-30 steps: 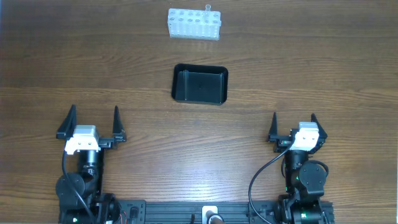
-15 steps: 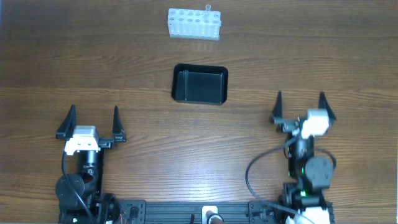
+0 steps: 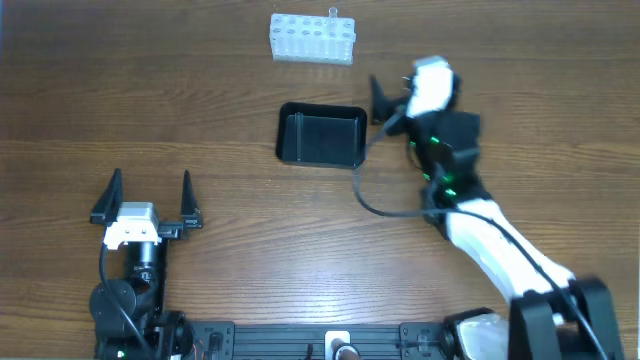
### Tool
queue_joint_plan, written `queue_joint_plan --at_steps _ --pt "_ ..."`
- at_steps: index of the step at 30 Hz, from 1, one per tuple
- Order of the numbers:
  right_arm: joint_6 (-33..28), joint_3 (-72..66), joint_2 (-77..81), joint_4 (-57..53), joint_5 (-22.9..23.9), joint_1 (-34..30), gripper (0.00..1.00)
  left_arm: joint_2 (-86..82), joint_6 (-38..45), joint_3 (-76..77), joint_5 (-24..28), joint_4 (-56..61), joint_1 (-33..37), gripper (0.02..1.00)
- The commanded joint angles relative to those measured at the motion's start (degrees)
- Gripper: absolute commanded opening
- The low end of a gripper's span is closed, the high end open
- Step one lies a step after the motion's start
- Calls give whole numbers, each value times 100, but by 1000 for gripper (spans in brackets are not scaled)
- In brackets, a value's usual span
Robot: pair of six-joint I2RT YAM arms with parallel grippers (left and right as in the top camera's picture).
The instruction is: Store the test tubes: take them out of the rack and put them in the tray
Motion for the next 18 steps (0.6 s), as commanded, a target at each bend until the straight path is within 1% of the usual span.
queue_joint_plan --at_steps 1,3,6,9,13,14,15,16,17,18 --pt "-74 837 861 70 1126 693 991 -42 83 -15 61 24 28 1000" --pt "-74 1239 1344 188 1572 977 991 -42 83 -15 61 24 28 1000" --pt "-76 1766 1958 295 2031 1261 991 -42 83 -15 61 24 28 1000" --pt "-79 2223 2448 291 2100 1403 991 -42 83 -15 61 24 28 1000" --pt "-52 2704 2916 280 2164 1373 991 -42 83 -15 61 24 28 1000" --pt "74 2798 3003 269 2179 1349 993 -42 83 -15 61 24 28 1000" --pt "461 2929 3115 251 2306 1329 993 -42 83 -15 61 24 28 1000" --pt "695 3018 3191 216 2422 1320 989 -42 83 -15 61 24 28 1000" --pt "861 3134 3279 164 2575 1318 993 -42 83 -15 61 24 28 1000" --pt "896 3239 3348 114 2708 1322 991 -42 83 -15 61 24 28 1000"
